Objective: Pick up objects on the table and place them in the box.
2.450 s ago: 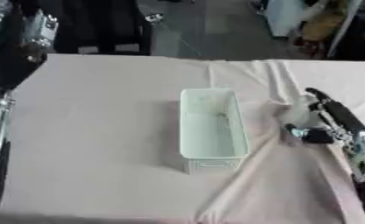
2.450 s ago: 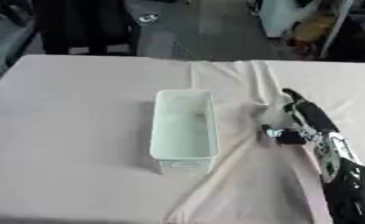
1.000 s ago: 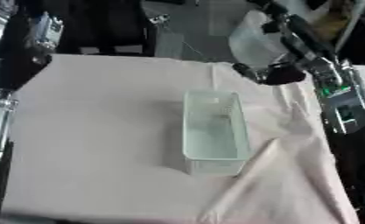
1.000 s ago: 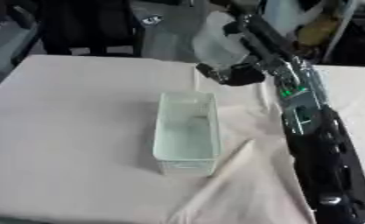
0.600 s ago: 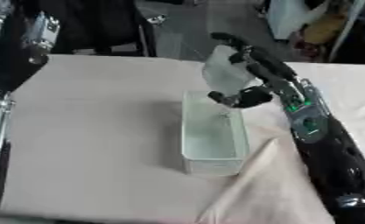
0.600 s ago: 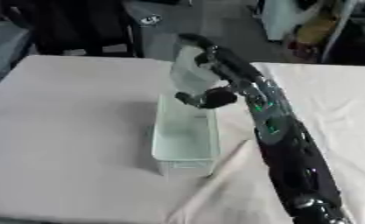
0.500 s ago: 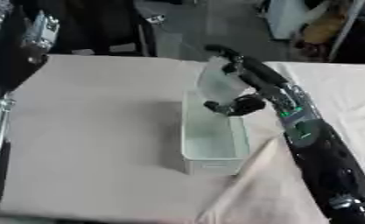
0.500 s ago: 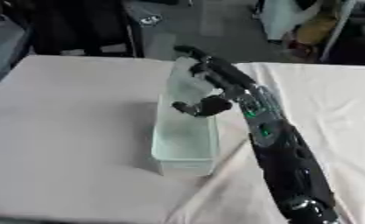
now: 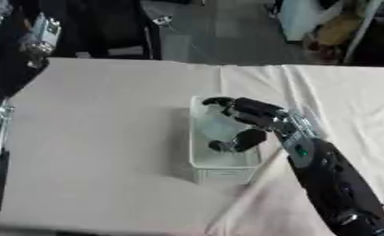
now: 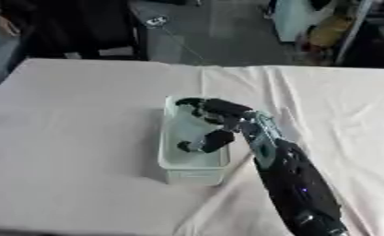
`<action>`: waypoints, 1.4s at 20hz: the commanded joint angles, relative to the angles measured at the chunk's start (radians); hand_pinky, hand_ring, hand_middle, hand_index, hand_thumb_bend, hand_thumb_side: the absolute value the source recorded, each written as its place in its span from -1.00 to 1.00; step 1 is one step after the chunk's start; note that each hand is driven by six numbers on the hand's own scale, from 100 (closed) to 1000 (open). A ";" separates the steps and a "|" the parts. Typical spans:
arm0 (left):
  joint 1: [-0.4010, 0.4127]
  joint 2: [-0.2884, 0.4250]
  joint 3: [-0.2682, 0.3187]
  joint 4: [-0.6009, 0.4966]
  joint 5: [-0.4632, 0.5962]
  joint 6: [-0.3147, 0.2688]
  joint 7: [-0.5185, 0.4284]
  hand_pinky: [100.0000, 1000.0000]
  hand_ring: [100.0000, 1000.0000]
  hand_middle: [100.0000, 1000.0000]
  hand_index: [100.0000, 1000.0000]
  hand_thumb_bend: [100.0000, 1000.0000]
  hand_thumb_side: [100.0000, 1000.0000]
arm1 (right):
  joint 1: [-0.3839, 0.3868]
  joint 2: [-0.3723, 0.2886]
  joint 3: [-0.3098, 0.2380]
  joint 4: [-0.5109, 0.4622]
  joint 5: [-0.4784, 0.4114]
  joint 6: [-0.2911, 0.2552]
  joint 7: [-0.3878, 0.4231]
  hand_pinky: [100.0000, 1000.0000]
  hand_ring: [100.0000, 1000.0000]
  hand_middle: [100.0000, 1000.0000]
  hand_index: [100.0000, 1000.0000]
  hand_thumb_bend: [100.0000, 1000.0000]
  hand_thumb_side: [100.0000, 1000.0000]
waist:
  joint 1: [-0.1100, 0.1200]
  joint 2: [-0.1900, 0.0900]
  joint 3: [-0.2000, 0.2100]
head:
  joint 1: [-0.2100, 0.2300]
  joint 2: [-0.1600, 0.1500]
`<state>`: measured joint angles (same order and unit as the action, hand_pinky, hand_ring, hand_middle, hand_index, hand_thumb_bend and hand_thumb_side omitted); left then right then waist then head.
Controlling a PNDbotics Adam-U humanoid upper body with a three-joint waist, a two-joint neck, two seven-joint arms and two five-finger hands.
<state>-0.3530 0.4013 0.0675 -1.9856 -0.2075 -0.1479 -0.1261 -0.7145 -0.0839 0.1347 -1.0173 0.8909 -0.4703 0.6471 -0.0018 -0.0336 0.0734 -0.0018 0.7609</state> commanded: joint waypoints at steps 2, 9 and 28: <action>-0.016 0.014 0.001 -0.014 0.002 0.000 -0.005 -0.16 0.11 0.41 0.40 -1.00 0.45 | -0.014 -0.023 -0.017 -0.047 -0.049 -0.034 0.123 1.00 1.00 1.00 1.00 -1.00 1.00 | 0.002 -0.008 -0.002 | -0.008 -0.011; -0.016 0.014 0.001 -0.014 0.002 0.000 -0.005 -0.16 0.11 0.41 0.40 -1.00 0.45 | -0.015 -0.024 -0.021 -0.078 -0.094 -0.007 0.125 1.00 1.00 1.00 1.00 -1.00 1.00 | 0.002 -0.008 -0.001 | -0.009 -0.015; -0.016 0.012 0.000 -0.014 0.002 -0.001 -0.008 -0.16 0.12 0.41 0.40 -1.00 0.45 | -0.029 -0.038 0.002 -0.226 -0.044 -0.037 -0.046 0.90 1.00 1.00 0.95 -1.00 0.67 | 0.000 -0.011 0.001 | -0.013 -0.022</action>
<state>-0.3530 0.4013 0.0674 -1.9856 -0.2075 -0.1464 -0.1312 -0.7116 -0.1066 0.1334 -1.2095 0.8090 -0.4793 0.6112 -0.0035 -0.0337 0.0732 -0.0067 0.7522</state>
